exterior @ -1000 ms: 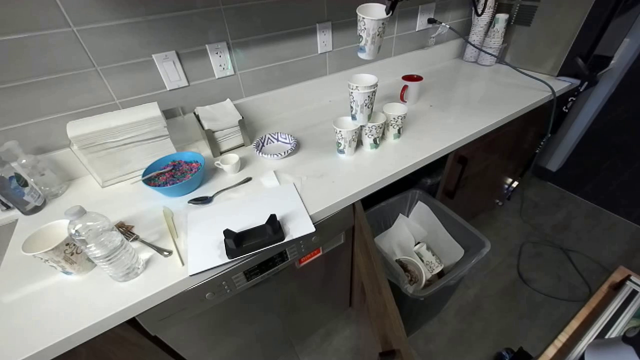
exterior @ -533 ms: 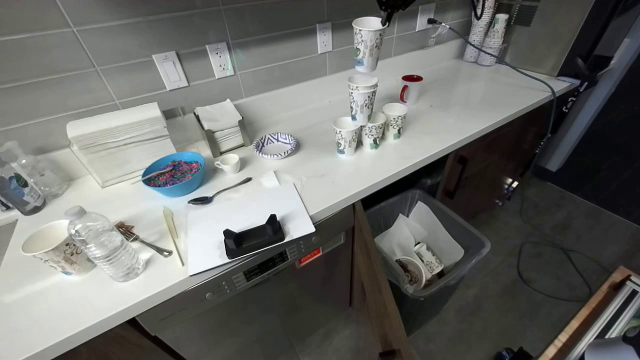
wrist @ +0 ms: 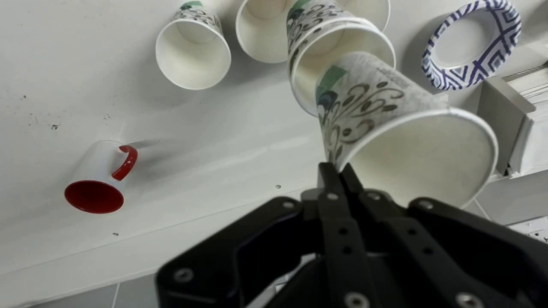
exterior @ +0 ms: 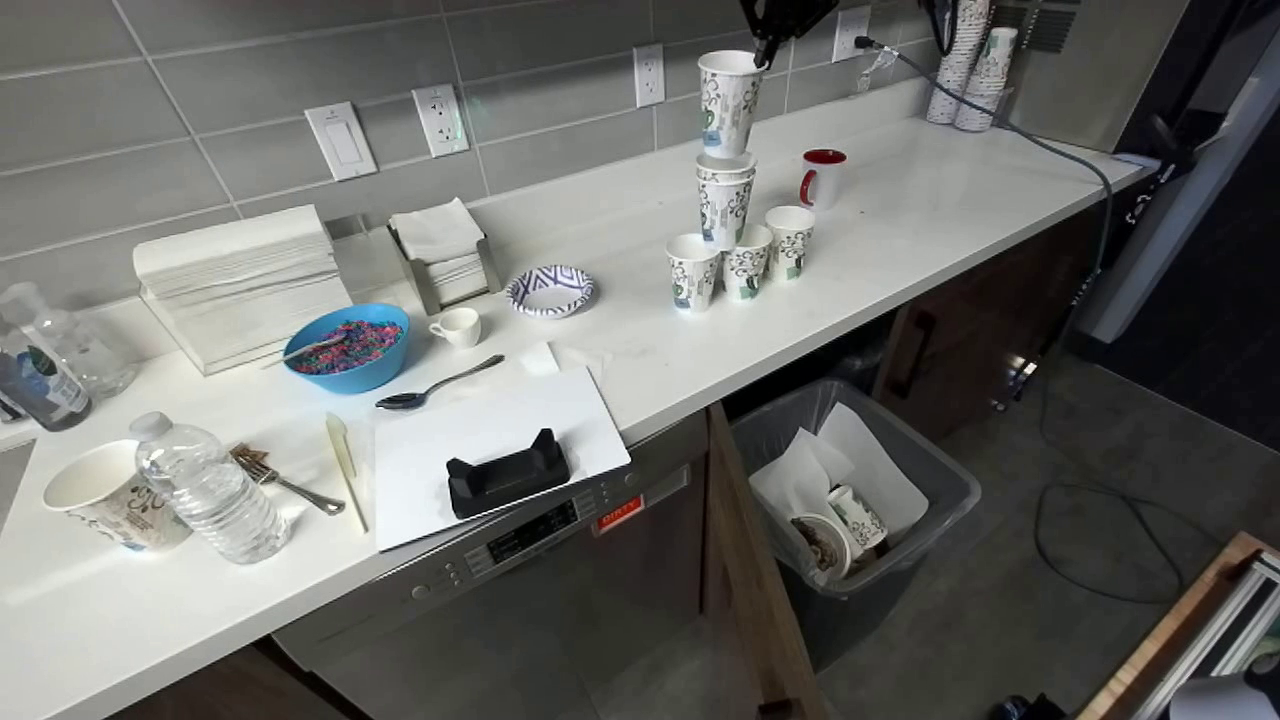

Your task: Put each cup in the stack, into the other

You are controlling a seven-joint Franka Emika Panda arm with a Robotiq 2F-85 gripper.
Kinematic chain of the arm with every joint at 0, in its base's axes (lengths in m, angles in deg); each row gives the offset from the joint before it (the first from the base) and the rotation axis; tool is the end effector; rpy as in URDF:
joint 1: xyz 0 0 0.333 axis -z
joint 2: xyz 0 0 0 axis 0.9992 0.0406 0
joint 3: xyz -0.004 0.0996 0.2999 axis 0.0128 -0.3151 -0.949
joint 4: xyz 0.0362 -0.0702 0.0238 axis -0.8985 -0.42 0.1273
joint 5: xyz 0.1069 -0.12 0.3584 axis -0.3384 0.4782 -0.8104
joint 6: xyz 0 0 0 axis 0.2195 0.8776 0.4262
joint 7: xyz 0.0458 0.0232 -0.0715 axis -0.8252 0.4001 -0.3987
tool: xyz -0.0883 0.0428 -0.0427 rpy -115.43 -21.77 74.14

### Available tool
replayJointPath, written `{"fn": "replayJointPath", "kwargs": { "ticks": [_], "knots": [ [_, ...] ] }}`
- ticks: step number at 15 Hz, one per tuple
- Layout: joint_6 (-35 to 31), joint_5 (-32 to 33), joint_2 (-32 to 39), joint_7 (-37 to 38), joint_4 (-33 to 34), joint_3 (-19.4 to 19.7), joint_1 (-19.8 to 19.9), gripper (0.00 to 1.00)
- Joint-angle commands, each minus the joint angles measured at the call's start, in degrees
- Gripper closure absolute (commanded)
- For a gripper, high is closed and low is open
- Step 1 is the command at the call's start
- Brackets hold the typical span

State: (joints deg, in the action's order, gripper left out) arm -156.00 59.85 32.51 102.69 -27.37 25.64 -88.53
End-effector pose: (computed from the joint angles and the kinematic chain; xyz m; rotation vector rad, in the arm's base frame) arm 0.6704 -0.0090 0.6176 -2.9943 0.4519 -0.6666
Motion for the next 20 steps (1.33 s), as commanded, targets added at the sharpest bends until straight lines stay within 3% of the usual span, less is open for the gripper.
{"fn": "replayJointPath", "kwargs": {
  "ticks": [1, 10, 11, 13, 20],
  "knots": [
    [2.29, -1.00, 1.49, -1.03, 1.70, -0.18, 0.28, 0.99],
    [3.88, -0.63, 2.32, -1.10, 1.15, -0.34, 0.04, 0.99],
    [3.93, -0.58, 2.42, -1.05, 1.08, -0.32, 0.04, 0.71],
    [4.01, -0.61, 2.77, -1.06, 1.15, -0.32, 0.04, 0.64],
    [3.72, -1.72, 3.92, -0.90, 0.76, -0.62, 0.07, 0.11]
  ]
}}
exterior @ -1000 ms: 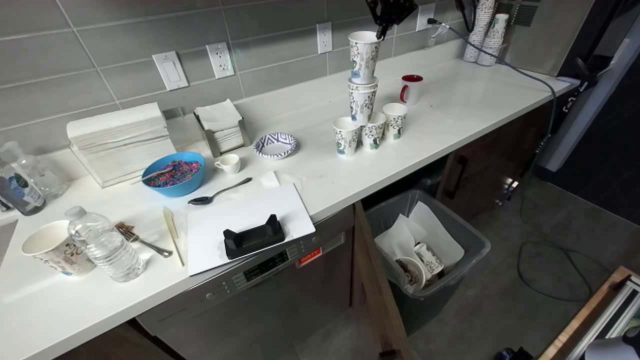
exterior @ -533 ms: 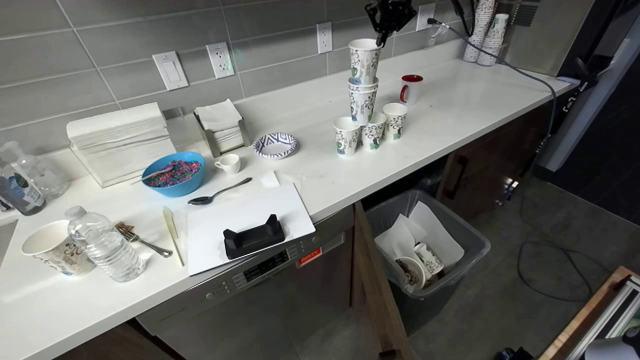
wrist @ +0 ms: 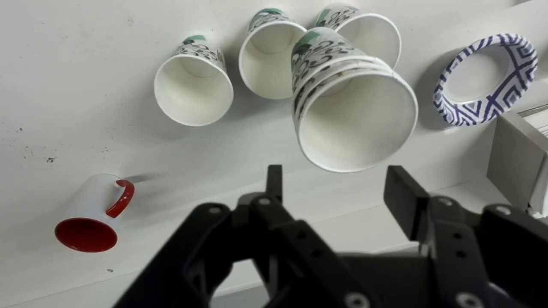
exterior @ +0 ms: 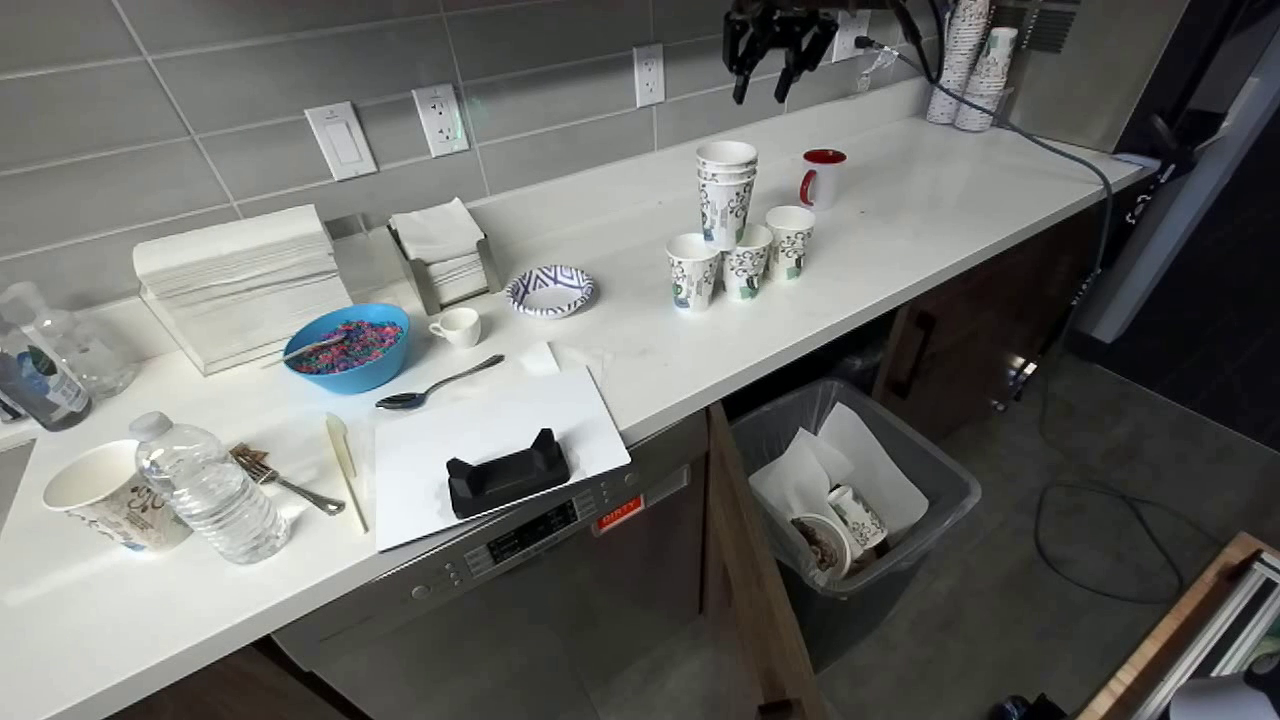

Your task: Put each cup in the stack, into the other

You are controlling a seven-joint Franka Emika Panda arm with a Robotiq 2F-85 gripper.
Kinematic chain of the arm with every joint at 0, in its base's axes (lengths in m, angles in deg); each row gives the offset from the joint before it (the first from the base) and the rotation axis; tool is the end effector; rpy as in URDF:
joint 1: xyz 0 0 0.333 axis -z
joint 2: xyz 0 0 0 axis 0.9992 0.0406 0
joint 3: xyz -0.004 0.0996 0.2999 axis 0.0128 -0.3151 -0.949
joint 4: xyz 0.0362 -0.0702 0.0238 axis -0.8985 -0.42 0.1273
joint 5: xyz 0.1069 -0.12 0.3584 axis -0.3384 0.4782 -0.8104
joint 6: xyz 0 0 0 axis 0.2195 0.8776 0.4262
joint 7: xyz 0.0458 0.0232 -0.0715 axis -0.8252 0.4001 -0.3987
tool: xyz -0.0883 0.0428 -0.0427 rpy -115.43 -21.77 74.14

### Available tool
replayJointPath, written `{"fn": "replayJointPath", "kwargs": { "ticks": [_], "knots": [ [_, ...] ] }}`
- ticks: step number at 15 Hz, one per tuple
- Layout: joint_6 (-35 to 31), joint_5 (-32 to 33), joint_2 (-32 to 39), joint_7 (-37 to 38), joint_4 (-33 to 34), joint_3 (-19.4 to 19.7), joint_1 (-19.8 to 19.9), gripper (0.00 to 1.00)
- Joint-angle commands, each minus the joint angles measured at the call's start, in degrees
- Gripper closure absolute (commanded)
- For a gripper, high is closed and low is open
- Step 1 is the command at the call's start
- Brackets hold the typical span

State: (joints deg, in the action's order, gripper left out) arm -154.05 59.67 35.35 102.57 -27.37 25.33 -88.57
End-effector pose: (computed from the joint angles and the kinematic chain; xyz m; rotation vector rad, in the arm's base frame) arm 0.6814 -0.0051 0.5799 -3.0280 0.4458 -0.5412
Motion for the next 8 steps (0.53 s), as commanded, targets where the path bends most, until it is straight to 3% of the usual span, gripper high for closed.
{"fn": "replayJointPath", "kwargs": {
  "ticks": [1, 2, 8],
  "knots": [
    [1.74, -1.81, 1.44, -0.73, 0.70, -0.41, 0.07, 0.04],
    [1.44, -1.89, 1.81, -0.64, 0.44, -0.47, 0.01, 0.00],
    [0.93, -1.55, 4.69, 0.28, -0.59, -0.35, -0.44, 0.00]
  ]
}}
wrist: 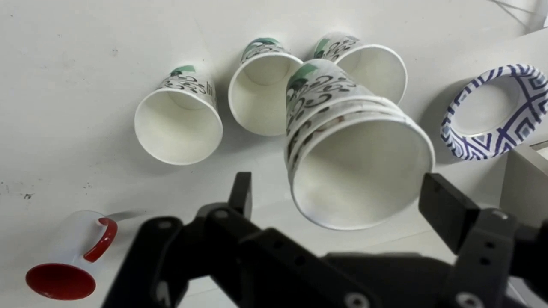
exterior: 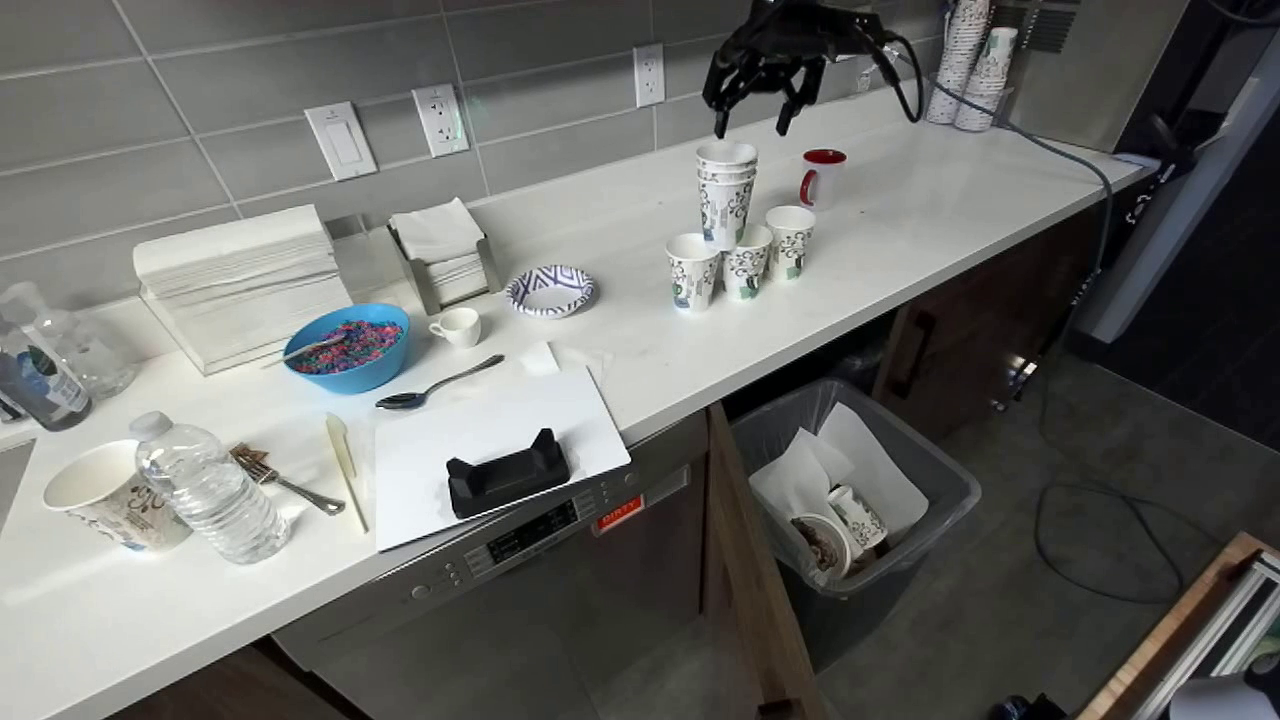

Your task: Put each cup in the stack, into the other

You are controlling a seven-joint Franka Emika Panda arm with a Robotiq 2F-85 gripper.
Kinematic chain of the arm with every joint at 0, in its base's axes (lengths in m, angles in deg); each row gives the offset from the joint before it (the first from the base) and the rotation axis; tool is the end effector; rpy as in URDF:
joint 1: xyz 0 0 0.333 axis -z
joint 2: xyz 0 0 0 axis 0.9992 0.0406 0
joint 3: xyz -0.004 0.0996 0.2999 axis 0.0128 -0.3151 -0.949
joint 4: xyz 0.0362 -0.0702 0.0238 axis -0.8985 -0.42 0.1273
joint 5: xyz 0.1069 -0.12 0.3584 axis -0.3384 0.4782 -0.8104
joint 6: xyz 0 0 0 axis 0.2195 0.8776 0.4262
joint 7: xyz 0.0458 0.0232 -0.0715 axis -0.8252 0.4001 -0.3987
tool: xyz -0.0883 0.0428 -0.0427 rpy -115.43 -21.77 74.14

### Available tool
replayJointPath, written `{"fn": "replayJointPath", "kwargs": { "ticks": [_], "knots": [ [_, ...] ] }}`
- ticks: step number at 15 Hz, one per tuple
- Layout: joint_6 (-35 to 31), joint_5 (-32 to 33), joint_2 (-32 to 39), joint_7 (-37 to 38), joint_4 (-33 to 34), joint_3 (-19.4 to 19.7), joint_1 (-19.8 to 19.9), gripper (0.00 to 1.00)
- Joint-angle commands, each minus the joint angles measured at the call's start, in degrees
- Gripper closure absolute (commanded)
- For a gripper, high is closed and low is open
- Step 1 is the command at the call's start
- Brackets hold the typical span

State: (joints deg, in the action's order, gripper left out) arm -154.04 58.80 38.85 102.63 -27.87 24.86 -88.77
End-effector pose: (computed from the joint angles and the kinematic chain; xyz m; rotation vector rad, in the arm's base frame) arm 0.6946 0.0031 0.5334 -3.0388 0.4388 -0.4299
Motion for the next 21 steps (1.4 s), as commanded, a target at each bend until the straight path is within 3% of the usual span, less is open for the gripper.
{"fn": "replayJointPath", "kwargs": {
  "ticks": [1, 5, 8, 9, 11, 17, 19, 21],
  "knots": [
    [0.88, -0.55, 1.62, 0.49, -0.10, 0.22, -0.29, 0.00],
    [0.57, -0.62, 2.66, 1.39, -0.22, 0.39, -0.34, 0.00],
    [0.58, -0.70, 3.08, 1.76, -0.25, 0.38, -0.40, 0.06],
    [0.59, -0.74, 3.22, 1.88, -0.22, 0.37, -0.41, 0.26],
    [0.66, -0.77, 3.49, 2.05, -0.09, 0.36, -0.42, 0.36],
    [0.71, -0.68, 4.05, 2.30, 0.11, 0.35, -0.55, 0.84],
    [0.76, -0.60, 4.21, 2.34, 0.29, 0.39, -0.62, 0.99],
    [0.81, -0.46, 4.23, 2.43, 0.66, 0.51, -0.62, 1.00]
  ]
}}
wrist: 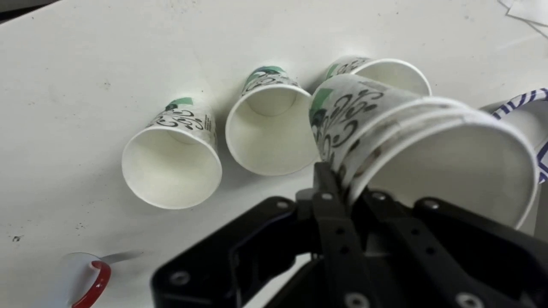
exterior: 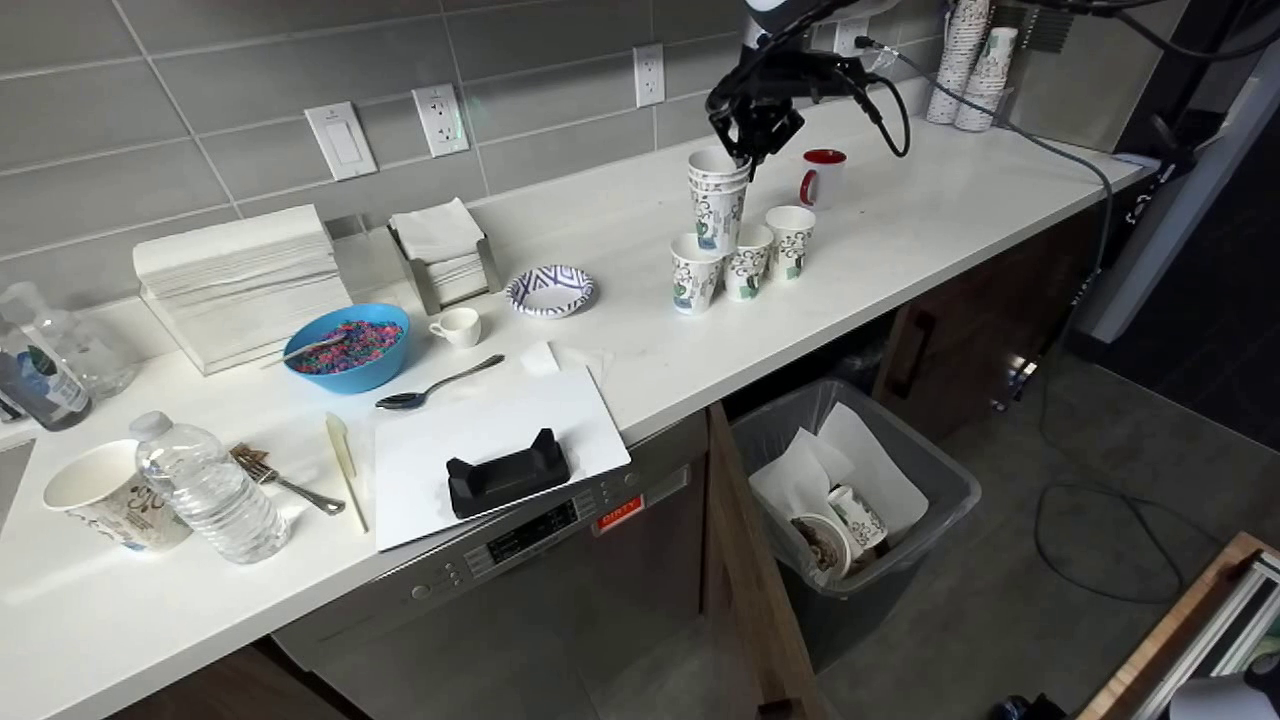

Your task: Put each cup in the stack, into the other

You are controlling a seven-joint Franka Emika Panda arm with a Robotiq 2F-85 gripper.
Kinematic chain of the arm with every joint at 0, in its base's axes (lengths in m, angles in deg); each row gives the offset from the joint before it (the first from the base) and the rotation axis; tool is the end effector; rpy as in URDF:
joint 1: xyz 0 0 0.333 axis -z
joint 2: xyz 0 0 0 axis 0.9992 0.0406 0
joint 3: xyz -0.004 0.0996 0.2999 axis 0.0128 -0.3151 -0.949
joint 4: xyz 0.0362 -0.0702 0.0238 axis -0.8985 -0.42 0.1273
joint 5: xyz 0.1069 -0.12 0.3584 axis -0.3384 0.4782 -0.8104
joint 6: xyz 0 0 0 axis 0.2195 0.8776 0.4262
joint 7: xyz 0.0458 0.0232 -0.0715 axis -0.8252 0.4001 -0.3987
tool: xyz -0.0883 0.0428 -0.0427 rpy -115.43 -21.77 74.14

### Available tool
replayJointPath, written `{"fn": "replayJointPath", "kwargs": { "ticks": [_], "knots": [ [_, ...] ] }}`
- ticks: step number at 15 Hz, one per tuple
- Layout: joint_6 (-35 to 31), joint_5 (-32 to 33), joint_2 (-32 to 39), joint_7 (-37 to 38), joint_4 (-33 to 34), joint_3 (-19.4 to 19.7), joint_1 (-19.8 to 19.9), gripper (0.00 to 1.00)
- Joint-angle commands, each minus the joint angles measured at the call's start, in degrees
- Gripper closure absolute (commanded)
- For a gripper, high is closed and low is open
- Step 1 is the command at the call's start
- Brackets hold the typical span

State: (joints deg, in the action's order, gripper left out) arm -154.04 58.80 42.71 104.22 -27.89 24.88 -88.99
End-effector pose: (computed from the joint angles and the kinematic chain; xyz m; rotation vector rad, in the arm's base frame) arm 0.7065 0.0059 0.4860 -3.0534 0.4785 -0.3271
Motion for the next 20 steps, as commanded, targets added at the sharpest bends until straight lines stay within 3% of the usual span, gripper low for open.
{"fn": "replayJointPath", "kwargs": {
  "ticks": [1, 20],
  "knots": [
    [0.81, -0.36, 0.28, 0.89, 0.83, 0.55, -0.39, 1.00],
    [1.79, -2.76, 2.38, -0.16, 4.03, -1.37, -1.24, 0.99]
  ]
}}
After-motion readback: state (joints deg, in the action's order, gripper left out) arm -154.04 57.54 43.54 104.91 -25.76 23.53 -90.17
